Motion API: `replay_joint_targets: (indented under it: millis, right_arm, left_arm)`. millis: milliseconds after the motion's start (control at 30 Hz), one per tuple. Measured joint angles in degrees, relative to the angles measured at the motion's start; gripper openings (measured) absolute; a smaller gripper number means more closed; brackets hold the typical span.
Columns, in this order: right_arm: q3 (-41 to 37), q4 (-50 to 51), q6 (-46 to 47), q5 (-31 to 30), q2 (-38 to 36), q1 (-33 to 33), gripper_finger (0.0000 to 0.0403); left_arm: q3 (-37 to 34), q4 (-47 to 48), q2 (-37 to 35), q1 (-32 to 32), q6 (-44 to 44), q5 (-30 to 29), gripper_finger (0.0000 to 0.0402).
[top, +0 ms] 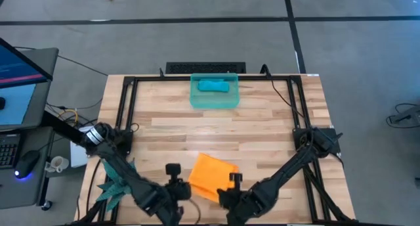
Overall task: Roll microfiber towels into tight, uniform cylinder then place into a basket
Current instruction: Fold the orange microfiber cloth
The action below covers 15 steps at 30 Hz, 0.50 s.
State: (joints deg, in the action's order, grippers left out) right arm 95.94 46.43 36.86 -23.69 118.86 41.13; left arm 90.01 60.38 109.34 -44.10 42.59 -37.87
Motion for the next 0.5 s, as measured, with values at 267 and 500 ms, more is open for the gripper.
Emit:
replay_joint_targets:
  millis: [267,500]
  right_arm:
    - [-4.3,5.3,11.0,-2.1,0.4,-3.3,0.0011]
    - [-7.7,5.4,13.3,-3.5,0.5,-5.7,0.0004]
  left_arm:
    - [-5.7,-2.8,0.2,7.1,0.1,-0.5,0.0]
    - [-9.3,-6.7,0.3,11.3,-1.2,-0.3,0.0]
